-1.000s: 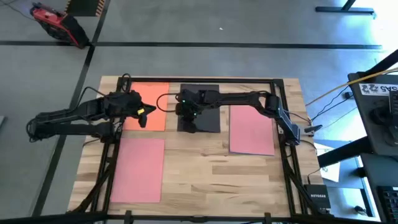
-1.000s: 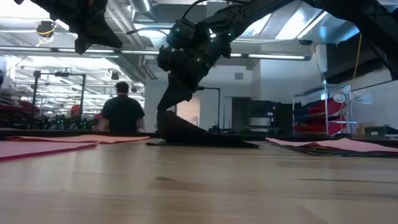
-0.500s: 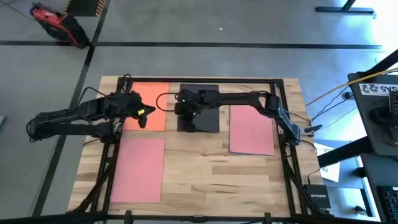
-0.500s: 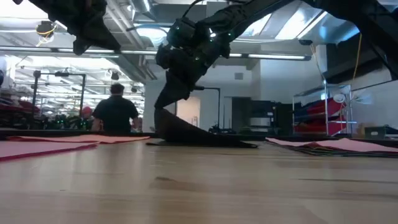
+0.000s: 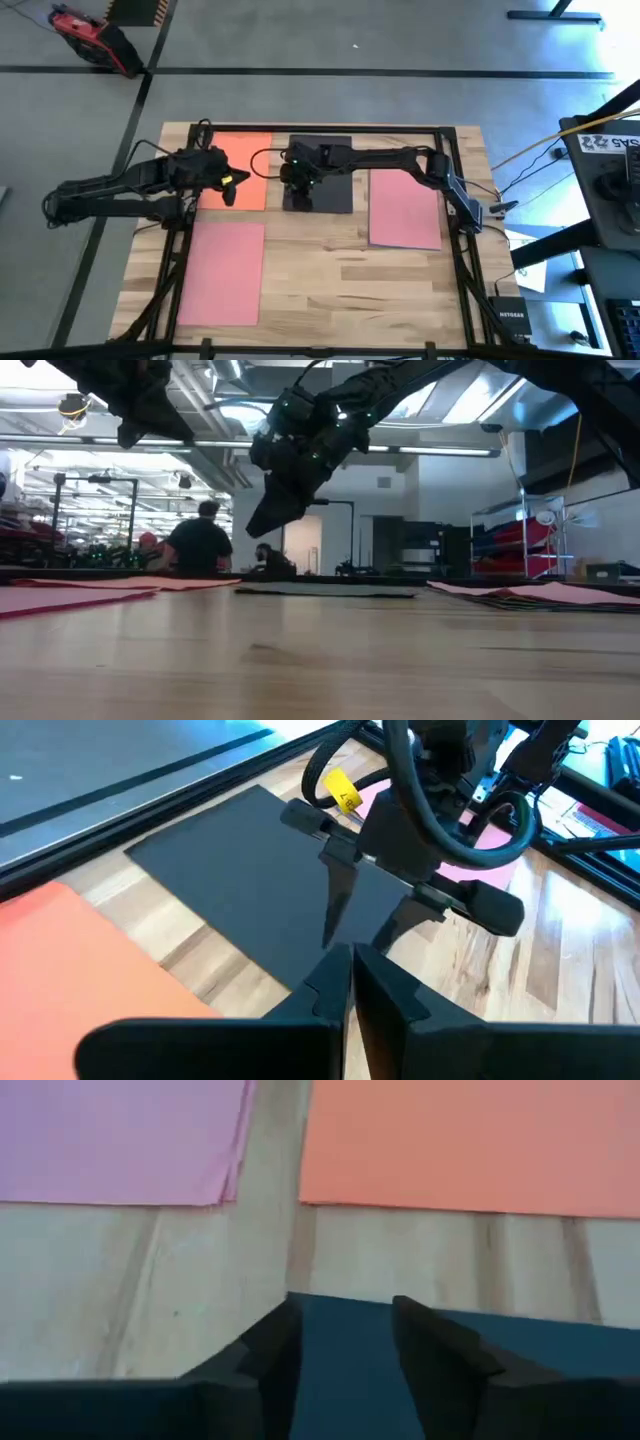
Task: Organize paper
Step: Stack the pink color paper on top of the other pink color paper
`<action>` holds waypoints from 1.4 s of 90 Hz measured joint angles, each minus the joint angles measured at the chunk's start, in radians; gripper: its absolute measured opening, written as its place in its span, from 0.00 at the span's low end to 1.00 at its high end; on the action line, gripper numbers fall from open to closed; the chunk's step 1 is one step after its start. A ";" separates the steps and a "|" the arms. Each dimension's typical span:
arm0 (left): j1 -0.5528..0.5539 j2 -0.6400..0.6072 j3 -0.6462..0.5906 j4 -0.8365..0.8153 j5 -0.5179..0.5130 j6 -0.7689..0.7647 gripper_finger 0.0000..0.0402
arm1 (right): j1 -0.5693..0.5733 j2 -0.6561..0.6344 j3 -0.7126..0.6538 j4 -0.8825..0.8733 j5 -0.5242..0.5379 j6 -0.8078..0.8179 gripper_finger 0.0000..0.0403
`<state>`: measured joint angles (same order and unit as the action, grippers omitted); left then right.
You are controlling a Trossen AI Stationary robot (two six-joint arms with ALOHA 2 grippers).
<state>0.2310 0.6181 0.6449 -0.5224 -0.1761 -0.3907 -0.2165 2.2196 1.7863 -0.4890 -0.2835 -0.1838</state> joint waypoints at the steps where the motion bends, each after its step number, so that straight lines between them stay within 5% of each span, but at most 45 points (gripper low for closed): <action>1: 0.000 0.000 0.000 0.000 0.000 -0.001 0.00 | 0.000 0.000 0.000 -0.005 0.002 0.001 0.34; 26: 0.000 0.000 0.000 0.002 0.000 -0.008 0.00 | 0.007 -0.063 0.000 -0.247 0.003 -0.015 0.02; 61: 0.000 0.000 0.000 0.010 0.007 -0.020 0.00 | 0.079 -0.187 0.000 -0.462 0.049 -0.020 0.00; 85: 0.000 0.000 0.000 0.024 0.067 -0.029 0.00 | 0.152 -0.189 -0.096 -0.440 0.053 0.070 0.00; 126: 0.000 0.000 0.000 0.042 0.136 -0.009 0.00 | 0.288 -0.579 -0.605 -0.131 0.155 0.523 0.00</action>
<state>0.2310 0.6182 0.6449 -0.4804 -0.0402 -0.4001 0.0711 1.6407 1.1816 -0.6199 -0.1288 0.3387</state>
